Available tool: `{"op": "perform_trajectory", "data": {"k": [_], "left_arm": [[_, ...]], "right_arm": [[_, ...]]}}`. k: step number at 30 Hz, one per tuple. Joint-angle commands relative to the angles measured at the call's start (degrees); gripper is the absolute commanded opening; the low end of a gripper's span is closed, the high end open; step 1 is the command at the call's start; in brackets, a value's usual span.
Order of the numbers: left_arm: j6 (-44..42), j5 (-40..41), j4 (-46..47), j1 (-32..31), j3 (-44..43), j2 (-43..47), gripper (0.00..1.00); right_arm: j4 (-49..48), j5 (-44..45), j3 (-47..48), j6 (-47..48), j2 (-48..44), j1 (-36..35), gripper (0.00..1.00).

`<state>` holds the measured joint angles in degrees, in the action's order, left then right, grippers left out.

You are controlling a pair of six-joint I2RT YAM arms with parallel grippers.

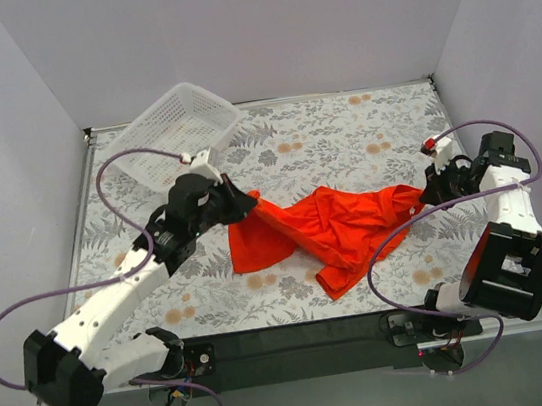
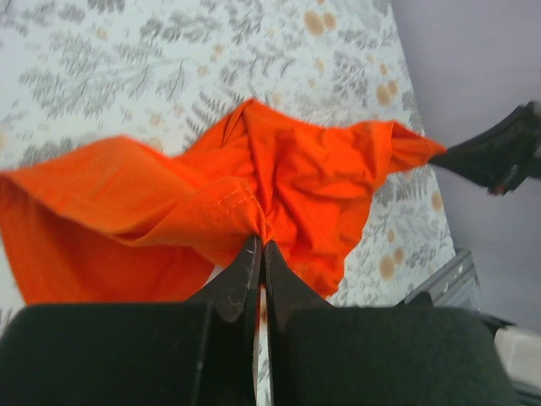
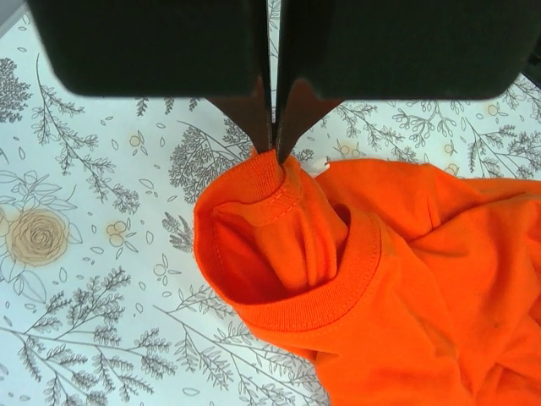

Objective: Fold and stack the t-shirts
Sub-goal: Flatten the tshirt out

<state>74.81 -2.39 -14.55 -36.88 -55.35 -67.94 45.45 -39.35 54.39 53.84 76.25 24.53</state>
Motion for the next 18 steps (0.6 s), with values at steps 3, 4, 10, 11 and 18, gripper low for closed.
{"op": "perform_trajectory", "data": {"k": [3, 4, 10, 11, 18], "left_arm": [[7.18, -2.52, -9.07, 0.5, 16.03, 15.33, 0.0], [8.76, -3.22, -10.23, 0.58, 17.46, 17.82, 0.0], [19.76, -10.94, -18.76, 0.41, 23.97, 35.15, 0.0], [20.63, -12.1, -19.63, 0.41, 24.24, 36.12, 0.0], [20.65, -20.18, -29.39, 0.32, 24.59, 39.29, 0.0]], "right_arm": [[0.69, -3.01, 3.09, -1.64, -0.66, 1.3, 0.01], [0.6, -3.01, 3.26, -1.46, -0.84, 2.18, 0.01], [0.87, -3.18, 4.67, -0.93, 1.09, 4.56, 0.01], [0.78, -3.27, 4.67, -1.02, 1.36, 4.56, 0.01], [1.04, -0.82, 4.85, -0.68, 4.61, 4.56, 0.01]]}}
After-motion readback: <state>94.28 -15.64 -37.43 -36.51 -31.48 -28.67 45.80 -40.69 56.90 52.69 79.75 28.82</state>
